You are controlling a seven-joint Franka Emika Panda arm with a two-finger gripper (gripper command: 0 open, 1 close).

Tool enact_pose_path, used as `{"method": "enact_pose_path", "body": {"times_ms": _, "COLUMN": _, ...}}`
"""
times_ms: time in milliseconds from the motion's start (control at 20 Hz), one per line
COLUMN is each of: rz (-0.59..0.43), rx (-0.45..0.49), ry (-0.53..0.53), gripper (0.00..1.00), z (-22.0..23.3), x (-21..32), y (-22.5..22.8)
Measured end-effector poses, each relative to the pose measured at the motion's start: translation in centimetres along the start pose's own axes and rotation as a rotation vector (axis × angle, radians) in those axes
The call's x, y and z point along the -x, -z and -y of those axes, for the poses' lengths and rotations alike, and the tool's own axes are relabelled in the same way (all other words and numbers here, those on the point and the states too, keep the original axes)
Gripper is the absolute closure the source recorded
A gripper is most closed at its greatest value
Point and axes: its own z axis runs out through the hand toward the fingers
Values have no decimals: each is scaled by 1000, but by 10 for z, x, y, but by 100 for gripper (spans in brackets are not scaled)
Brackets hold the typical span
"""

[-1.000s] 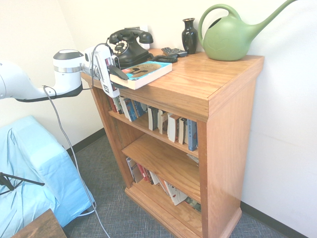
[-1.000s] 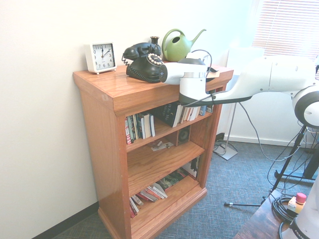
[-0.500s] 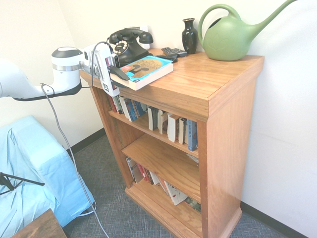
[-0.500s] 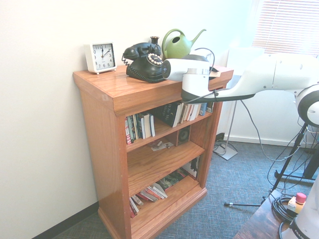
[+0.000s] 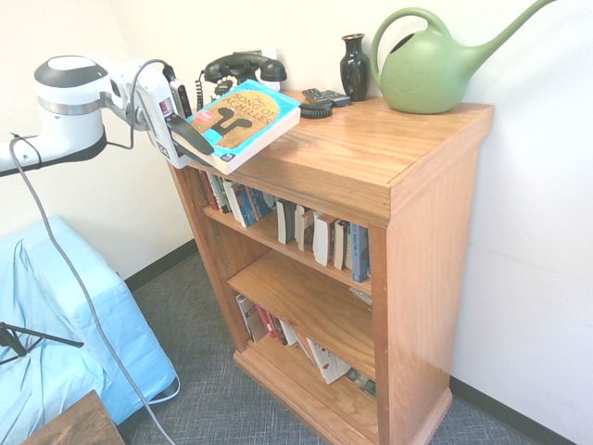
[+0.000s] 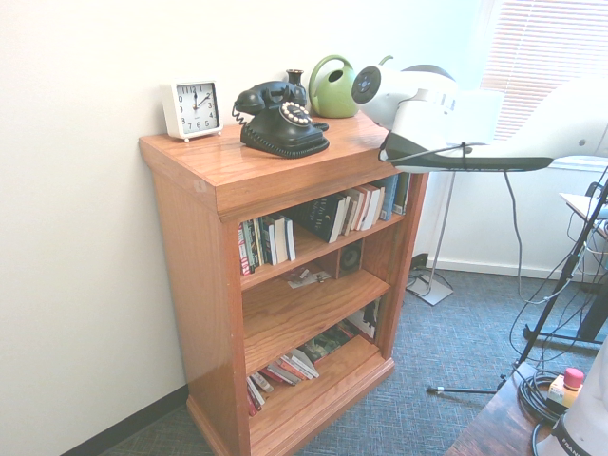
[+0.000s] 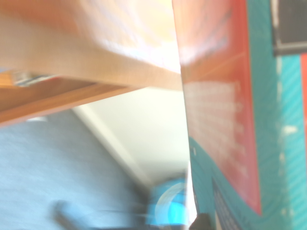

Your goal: Organize the shelf

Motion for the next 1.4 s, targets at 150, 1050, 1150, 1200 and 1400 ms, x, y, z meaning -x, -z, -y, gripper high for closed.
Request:
{"method": "enact_pose_path", "body": {"times_ms": 150, "rz": 48, "rx": -140, "ry": -49, "gripper": 100, "z": -46, "x": 2, "y": 12}}
{"method": "enact_pose_path", "body": {"times_ms": 1050, "rz": 251, "rx": -627, "ry": -10, "gripper": 100, "z": -122, "x": 135, "y": -8}}
{"method": "enact_pose_path", "body": {"times_ms": 1150, "rz": 276, "rx": -658, "ry": 8, "gripper": 100, "z": -113, "x": 143, "y": -14}}
{"method": "enact_pose_path", "body": {"times_ms": 1200, "rz": 286, "rx": -670, "ry": 18, "gripper": 100, "z": -109, "x": 146, "y": -16}}
{"method": "enact_pose_path", "body": {"times_ms": 1400, "rz": 333, "rx": -720, "ry": 63, "gripper": 100, "z": -88, "x": 155, "y": -23}}
